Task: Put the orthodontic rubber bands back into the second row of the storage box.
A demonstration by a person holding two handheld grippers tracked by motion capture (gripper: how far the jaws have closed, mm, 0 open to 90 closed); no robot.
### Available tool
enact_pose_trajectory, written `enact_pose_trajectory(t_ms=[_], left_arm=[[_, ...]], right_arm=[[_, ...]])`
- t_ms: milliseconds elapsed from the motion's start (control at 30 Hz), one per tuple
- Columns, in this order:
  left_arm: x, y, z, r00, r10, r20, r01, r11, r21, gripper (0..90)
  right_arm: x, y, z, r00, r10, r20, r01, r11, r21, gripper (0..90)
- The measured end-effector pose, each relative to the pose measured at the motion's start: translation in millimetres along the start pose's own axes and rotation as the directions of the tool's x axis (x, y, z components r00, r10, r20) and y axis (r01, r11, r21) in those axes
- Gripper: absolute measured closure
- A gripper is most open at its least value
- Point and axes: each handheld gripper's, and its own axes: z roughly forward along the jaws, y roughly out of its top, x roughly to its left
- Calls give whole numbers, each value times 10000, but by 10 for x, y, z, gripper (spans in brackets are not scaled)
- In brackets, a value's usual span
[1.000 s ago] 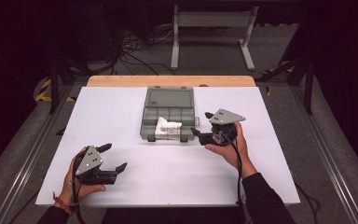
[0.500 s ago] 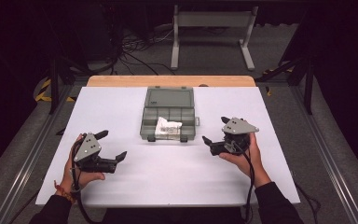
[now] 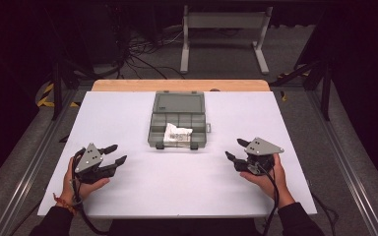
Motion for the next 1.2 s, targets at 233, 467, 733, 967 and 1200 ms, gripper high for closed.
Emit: enact_pose_trajectory(t_ms=[233, 467, 733, 967, 1200], left_arm=[[21, -36, -9, 9999, -87, 116, 83, 9995, 317, 894], [17, -38, 22, 9998, 1, 221, -12, 9985, 539, 898], [102, 104, 171, 9987, -265, 446, 227, 9962, 840, 898], [251, 317, 365, 9987, -108, 505, 60, 9955, 946, 898], [505, 551, 691, 9986, -198, 484, 124, 9886, 1500, 899]], right_arm=[[-72, -56, -12, 9988, 474, -131, -473, 9989, 32, 836], [-78, -59, 6, 9996, 251, -159, -246, 9992, 331, 900], [-147, 25, 100, 9982, 527, -301, -513, 9976, 472, 900], [-244, 210, 316, 9986, 413, -335, -392, 9972, 629, 900], [-421, 548, 699, 9995, 115, -296, -73, 9905, 1371, 900]])
